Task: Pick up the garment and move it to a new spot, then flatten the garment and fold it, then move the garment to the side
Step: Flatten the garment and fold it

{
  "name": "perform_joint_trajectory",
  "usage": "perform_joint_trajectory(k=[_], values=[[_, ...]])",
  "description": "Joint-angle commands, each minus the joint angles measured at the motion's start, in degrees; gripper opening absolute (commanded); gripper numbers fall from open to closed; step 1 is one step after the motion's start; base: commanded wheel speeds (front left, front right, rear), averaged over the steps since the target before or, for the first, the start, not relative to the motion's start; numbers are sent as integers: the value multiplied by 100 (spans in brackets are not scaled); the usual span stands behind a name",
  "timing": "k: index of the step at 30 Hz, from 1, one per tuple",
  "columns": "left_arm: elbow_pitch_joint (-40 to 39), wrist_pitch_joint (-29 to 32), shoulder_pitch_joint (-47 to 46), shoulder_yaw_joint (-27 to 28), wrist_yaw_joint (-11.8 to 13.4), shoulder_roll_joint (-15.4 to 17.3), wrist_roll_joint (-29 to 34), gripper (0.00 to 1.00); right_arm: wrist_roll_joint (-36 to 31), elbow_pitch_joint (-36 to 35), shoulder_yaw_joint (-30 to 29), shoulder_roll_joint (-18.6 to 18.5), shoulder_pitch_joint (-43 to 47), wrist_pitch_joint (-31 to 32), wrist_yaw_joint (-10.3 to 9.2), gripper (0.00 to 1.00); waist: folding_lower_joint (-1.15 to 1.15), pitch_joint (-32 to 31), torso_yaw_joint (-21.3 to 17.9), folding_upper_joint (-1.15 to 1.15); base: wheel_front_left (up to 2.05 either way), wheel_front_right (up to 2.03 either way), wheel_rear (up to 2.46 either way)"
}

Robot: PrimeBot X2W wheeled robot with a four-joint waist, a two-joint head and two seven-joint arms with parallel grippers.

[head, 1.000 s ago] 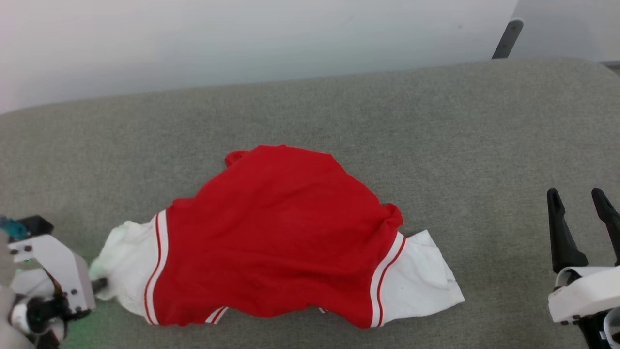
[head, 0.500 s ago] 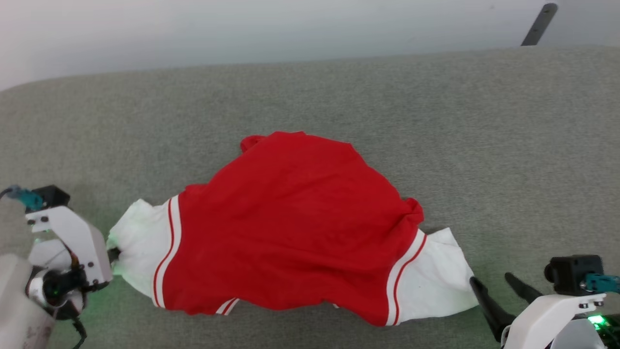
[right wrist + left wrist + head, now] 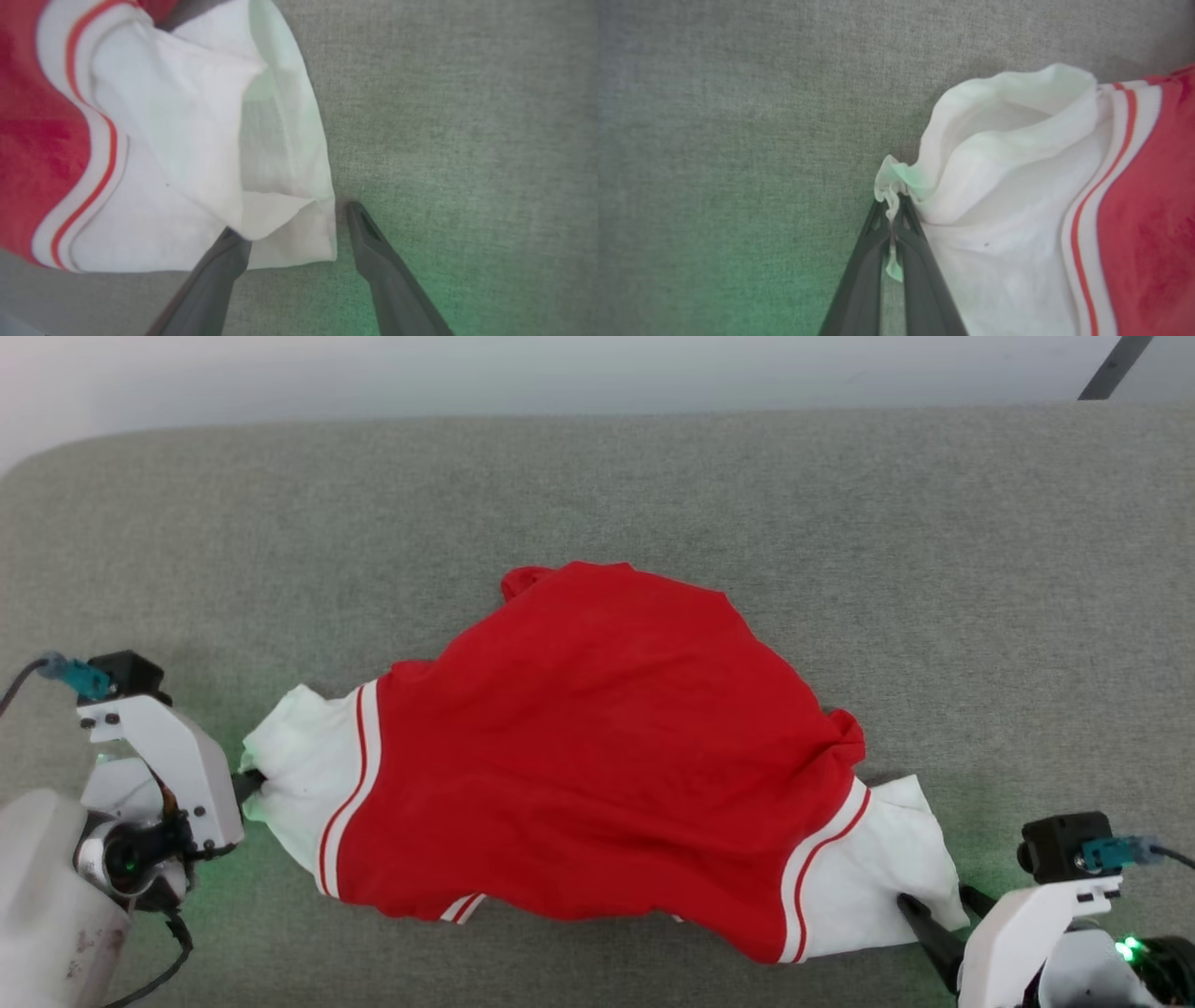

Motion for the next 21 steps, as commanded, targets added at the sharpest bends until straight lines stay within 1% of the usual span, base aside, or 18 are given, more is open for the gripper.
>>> perform_joint_trajectory(k=[1,2,5,10,12,17,21], values=[[76,24,105,-111,-27,-208,-13,0,38,188,62,8,-25,65,-2,17,0,23,22,0,0,0,0],[100,24,103,-118,-27,-219,-15,0,76,284,64,15,-50,108,-2,0,0,26,30,0,0,0,0],[164,66,95,-145,-48,-239,-35,0,209,435,65,45,-171,213,1,0,0,-11,49,0,0,0,0],[99,397,-35,-187,-4,-125,-34,0,501,289,-155,-128,-551,430,0,0,0,-286,70,0,0,0,0],[-59,566,-176,-154,44,-97,-103,0,683,194,-313,-165,-775,518,0,0,0,-456,81,0,0,0,0],[-645,933,-542,-254,146,75,43,0,1192,18,-571,-188,-1559,904,0,0,0,-936,146,0,0,0,0],[-1089,1247,-931,-285,223,121,70,0,1480,166,-746,-114,-2374,1122,0,0,0,-1300,197,0,0,0,0]])
